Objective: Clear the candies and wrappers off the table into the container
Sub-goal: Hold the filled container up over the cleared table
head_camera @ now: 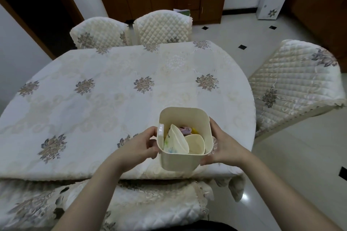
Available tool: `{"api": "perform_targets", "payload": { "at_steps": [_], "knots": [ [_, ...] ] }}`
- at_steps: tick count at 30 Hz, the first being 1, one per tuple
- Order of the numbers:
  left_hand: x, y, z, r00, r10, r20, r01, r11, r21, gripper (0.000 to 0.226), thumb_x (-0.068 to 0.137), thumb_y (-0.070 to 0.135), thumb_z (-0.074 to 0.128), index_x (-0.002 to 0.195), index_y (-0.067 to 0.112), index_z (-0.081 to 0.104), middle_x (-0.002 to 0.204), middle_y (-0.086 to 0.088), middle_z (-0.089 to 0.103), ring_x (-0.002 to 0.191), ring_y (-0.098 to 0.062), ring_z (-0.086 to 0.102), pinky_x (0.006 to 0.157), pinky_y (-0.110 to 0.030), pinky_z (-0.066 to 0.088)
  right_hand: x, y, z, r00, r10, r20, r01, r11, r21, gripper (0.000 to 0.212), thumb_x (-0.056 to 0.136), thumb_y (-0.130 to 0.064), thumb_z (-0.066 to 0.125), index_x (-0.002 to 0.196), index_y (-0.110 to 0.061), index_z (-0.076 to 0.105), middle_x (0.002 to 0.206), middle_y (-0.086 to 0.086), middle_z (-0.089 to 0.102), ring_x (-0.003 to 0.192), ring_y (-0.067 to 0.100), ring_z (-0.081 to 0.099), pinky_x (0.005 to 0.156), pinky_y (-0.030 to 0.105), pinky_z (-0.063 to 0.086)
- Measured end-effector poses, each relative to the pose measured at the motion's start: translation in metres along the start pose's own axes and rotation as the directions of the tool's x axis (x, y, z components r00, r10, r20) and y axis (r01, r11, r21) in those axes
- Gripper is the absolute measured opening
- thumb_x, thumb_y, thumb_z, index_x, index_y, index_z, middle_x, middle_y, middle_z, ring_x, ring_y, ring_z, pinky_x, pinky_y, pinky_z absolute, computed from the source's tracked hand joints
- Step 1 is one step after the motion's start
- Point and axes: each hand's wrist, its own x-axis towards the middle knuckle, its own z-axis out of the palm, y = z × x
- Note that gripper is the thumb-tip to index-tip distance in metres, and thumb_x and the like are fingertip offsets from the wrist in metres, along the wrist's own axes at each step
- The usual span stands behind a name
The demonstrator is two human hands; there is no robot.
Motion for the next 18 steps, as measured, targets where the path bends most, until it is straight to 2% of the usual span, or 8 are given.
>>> {"api": "perform_targets", "payload": {
  "at_steps": [2,4,6,9,11,15,16,18],
  "knots": [
    [0.003,-0.001,-0.004,0.999,-0.004,0.04,0.0,0.994,0.106,0.066,0.06,0.035,0.086,0.116,0.043,0.051,0.079,-0.001,0.059,0.071,-0.011,0.053,0.067,-0.035,0.046,-0.001,-0.003,-0.002,1.0,-0.01,-0.019,0.01,1.0,0.014,0.123,0.052,-0.034,0.096,0.147,-0.044,0.018,0.14,-0.02,0.047,0.128,0.003,0.048,0.094,0.021,0.048],
    [0.007,-0.001,0.001,1.0,0.011,0.002,-0.012,0.976,0.218,0.079,0.047,0.053,0.093,0.11,0.053,0.046,0.079,0.008,0.061,0.067,-0.008,0.053,0.065,-0.032,0.051,-0.004,-0.008,-0.002,0.999,-0.026,-0.04,0.026,0.999,0.018,0.122,0.052,-0.031,0.096,0.147,-0.042,0.02,0.141,-0.018,0.046,0.129,0.005,0.047,0.095,0.016,0.045],
    [0.012,0.002,0.008,0.996,0.056,-0.075,-0.033,0.958,0.284,0.074,0.05,0.055,0.091,0.108,0.051,0.045,0.088,0.008,0.065,0.068,-0.005,0.056,0.066,-0.033,0.054,-0.009,-0.013,-0.002,0.997,-0.031,-0.074,0.033,0.999,0.026,0.121,0.051,-0.03,0.096,0.145,-0.043,0.022,0.141,-0.019,0.046,0.129,0.004,0.046,0.096,0.013,0.042],
    [0.017,0.007,0.017,0.976,0.145,-0.164,-0.106,0.969,0.225,0.064,0.054,0.05,0.087,0.105,0.044,0.05,0.086,0.013,0.066,0.069,-0.004,0.057,0.065,-0.025,0.052,-0.02,-0.018,-0.001,0.989,-0.023,-0.148,0.026,0.999,0.022,0.118,0.05,-0.026,0.095,0.143,-0.044,0.025,0.136,-0.022,0.049,0.125,0.002,0.049,0.097,0.014,0.042],
    [0.021,0.011,0.024,0.96,0.21,-0.186,-0.183,0.971,0.155,0.059,0.053,0.046,0.084,0.104,0.041,0.054,0.086,0.024,0.064,0.07,-0.004,0.057,0.065,-0.017,0.048,-0.029,-0.019,-0.003,0.98,0.015,-0.2,-0.006,0.999,0.047,0.117,0.049,-0.026,0.093,0.143,-0.045,0.025,0.132,-0.022,0.051,0.121,0.002,0.051,0.094,0.017,0.046],
    [0.029,0.016,0.04,0.925,0.323,-0.202,-0.303,0.945,0.126,0.054,0.057,0.048,0.08,0.105,0.041,0.057,0.099,0.027,0.062,0.085,-0.006,0.06,0.073,-0.014,0.046,-0.053,-0.018,-0.01,0.956,0.036,-0.292,-0.026,0.999,0.038,0.113,0.053,-0.028,0.089,0.144,-0.048,0.024,0.139,-0.026,0.046,0.128,-0.003,0.044,0.095,0.007,0.039],
    [0.032,0.016,0.043,0.917,0.344,-0.204,-0.324,0.938,0.124,0.053,0.059,0.049,0.079,0.106,0.044,0.057,0.105,0.028,0.062,0.092,-0.005,0.06,0.077,-0.013,0.045,-0.059,-0.016,-0.012,0.948,0.044,-0.314,-0.032,0.999,0.044,0.112,0.056,-0.028,0.088,0.145,-0.048,0.023,0.143,-0.024,0.043,0.131,-0.001,0.041,0.099,0.009,0.038],
    [0.037,0.019,0.049,0.906,0.368,-0.209,-0.353,0.93,0.102,0.052,0.064,0.05,0.077,0.112,0.047,0.057,0.112,0.029,0.062,0.104,-0.003,0.06,0.084,-0.013,0.045,-0.071,-0.01,-0.016,0.918,0.066,-0.391,-0.036,0.996,0.085,0.101,0.063,-0.027,0.084,0.143,-0.049,0.027,0.145,-0.018,0.043,0.133,0.005,0.042,0.105,0.023,0.04]
  ]
}}
